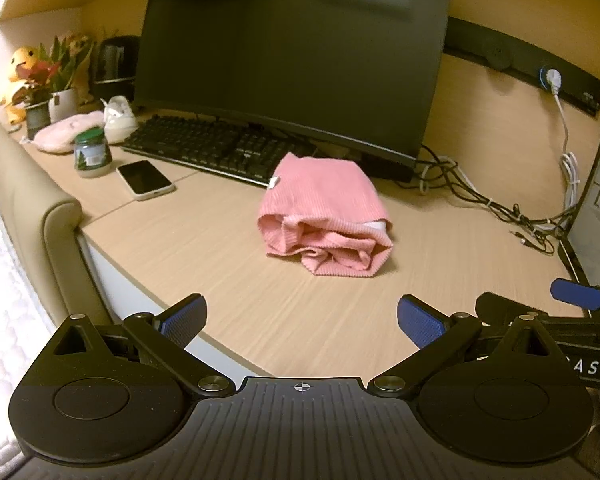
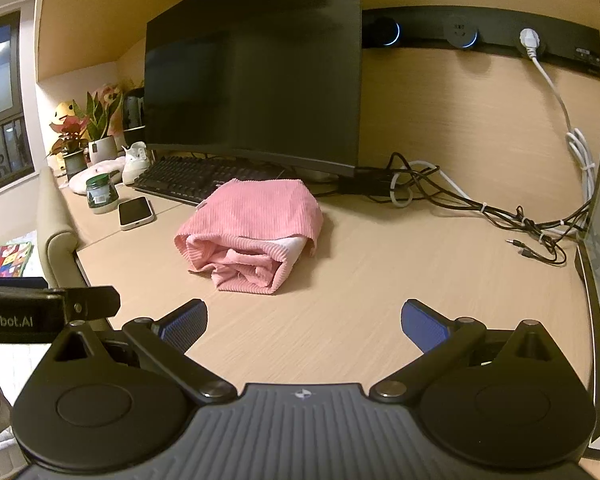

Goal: Fold clothes

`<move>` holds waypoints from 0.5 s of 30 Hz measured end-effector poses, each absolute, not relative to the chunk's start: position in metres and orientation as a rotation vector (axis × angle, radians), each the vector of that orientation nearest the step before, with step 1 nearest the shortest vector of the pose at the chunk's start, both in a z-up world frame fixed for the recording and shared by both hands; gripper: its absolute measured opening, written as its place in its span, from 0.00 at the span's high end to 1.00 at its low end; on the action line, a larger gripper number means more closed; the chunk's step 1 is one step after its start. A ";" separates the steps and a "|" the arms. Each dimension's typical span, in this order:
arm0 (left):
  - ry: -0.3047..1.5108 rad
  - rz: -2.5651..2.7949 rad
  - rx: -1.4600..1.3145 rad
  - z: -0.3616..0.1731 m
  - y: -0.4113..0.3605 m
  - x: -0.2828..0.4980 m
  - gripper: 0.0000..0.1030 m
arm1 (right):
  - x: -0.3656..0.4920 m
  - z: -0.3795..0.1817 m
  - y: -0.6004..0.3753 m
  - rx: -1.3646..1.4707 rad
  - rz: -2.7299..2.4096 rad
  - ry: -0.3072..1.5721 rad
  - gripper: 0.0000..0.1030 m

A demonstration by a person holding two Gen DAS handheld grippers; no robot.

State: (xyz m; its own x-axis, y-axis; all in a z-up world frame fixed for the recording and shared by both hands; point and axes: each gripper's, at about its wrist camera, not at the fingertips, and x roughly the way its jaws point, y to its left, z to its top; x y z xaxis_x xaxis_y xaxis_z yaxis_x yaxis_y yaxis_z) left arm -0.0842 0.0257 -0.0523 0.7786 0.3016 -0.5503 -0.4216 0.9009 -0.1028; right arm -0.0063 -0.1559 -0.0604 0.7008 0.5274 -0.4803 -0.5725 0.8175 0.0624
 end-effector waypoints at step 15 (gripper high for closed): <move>0.542 0.407 -0.187 -0.051 0.014 -0.081 0.00 | 0.001 -0.064 -0.156 -0.072 0.624 0.526 0.00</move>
State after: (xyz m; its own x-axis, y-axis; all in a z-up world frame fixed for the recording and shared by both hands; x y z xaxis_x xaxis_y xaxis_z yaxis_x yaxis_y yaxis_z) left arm -0.0811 0.0144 -0.0512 0.7797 0.3253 -0.5351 -0.4227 0.9038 -0.0665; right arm 0.0013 -0.1557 -0.0639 0.6850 0.5388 -0.4903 -0.5747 0.8133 0.0910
